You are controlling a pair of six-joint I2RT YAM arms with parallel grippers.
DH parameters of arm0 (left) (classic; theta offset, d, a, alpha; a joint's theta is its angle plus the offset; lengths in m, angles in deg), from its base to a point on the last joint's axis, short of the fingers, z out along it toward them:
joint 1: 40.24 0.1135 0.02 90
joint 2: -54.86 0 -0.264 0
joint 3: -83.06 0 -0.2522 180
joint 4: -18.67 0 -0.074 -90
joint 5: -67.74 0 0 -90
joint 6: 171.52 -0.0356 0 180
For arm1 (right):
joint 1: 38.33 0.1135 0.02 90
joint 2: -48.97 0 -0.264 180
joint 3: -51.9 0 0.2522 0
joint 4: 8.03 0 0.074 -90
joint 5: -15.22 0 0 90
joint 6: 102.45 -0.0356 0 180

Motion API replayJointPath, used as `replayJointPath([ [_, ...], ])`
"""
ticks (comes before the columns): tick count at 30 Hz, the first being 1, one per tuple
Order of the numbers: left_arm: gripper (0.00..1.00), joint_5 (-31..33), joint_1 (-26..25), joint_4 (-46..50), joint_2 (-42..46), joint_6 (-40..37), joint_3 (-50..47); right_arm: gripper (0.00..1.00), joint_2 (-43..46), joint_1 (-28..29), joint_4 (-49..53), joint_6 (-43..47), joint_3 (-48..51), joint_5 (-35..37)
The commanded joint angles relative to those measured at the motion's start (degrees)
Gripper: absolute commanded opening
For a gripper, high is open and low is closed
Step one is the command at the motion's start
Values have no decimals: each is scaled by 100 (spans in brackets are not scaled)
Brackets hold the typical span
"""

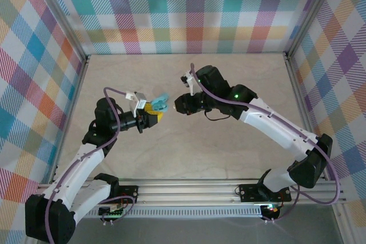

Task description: Insert the wireless bluetooth earbuds into the charging case

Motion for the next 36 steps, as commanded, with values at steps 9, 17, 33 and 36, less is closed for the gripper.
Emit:
replayJointPath([
  [9,0,-51,-70,-77,-62,-555,305,24,-411,135,66,18,-546,-337],
  [17,0,-56,-84,-214,-70,-553,293,23,-681,300,164,93,-921,-304],
  [33,0,17,-123,-252,-66,-601,325,24,-1159,427,416,248,-1428,-338],
  [36,0,36,-132,-262,-47,-601,309,23,-1261,443,520,297,-1520,-325],
])
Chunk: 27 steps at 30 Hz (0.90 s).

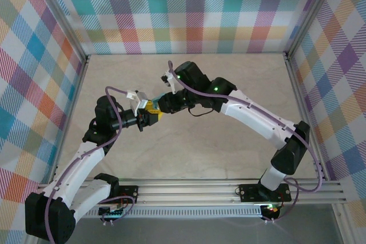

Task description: Insert the wireless bluetooth earbuds into the charging case

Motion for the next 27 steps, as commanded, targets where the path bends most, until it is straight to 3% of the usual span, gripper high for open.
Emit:
replayJointPath([
  [1,0,-9,-97,-236,57,-94,154,24,-83,53,194,163,-259,-80],
  [27,0,64,-176,-241,69,-103,137,31,-424,79,374,273,-473,-91],
])
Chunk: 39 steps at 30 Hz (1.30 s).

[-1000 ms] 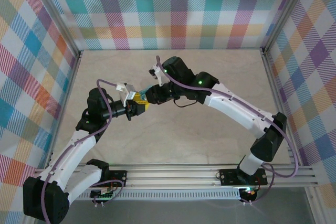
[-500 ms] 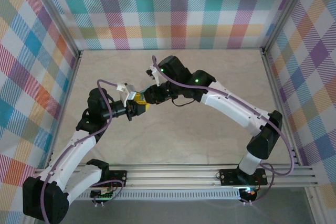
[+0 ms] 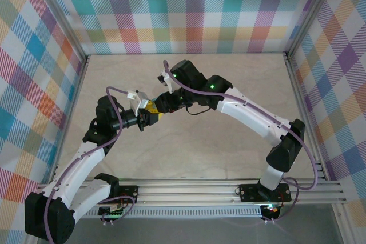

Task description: Insert the wireless bluetooth earbuds into the charging case

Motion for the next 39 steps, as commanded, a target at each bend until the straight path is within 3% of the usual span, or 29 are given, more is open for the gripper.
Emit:
replayJointPath([
  [1,0,-141,-109,-263,54,-100,137,30,-167,47,143,87,-130,-53],
  [28,0,-95,-142,-271,23,-138,110,21,-310,47,-45,-100,-312,49],
  [39,0,-93,-148,-305,23,-156,66,16,164,47,-719,-396,250,638],
])
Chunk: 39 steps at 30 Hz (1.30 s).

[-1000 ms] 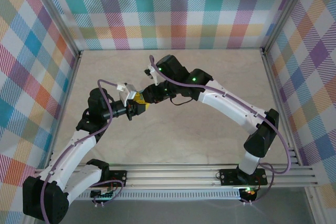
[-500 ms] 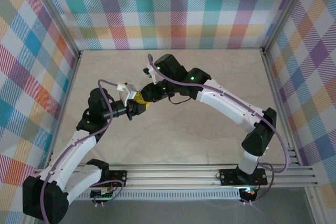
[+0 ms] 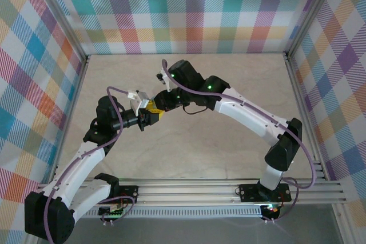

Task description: Insert the wireless bluetooth earbuds into the charging case

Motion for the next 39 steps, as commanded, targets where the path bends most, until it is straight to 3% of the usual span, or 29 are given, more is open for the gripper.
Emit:
replayJointPath([
  [1,0,-171,-105,-284,41,-138,58,16,241,29,-389,-182,238,325],
  [17,0,-164,-108,-302,23,-137,83,17,393,34,-651,-431,615,420],
  [23,0,-148,-109,-277,31,-149,84,27,318,42,-540,-457,602,146],
  [39,0,-132,-113,-267,47,-165,58,35,526,42,-368,-374,496,404],
])
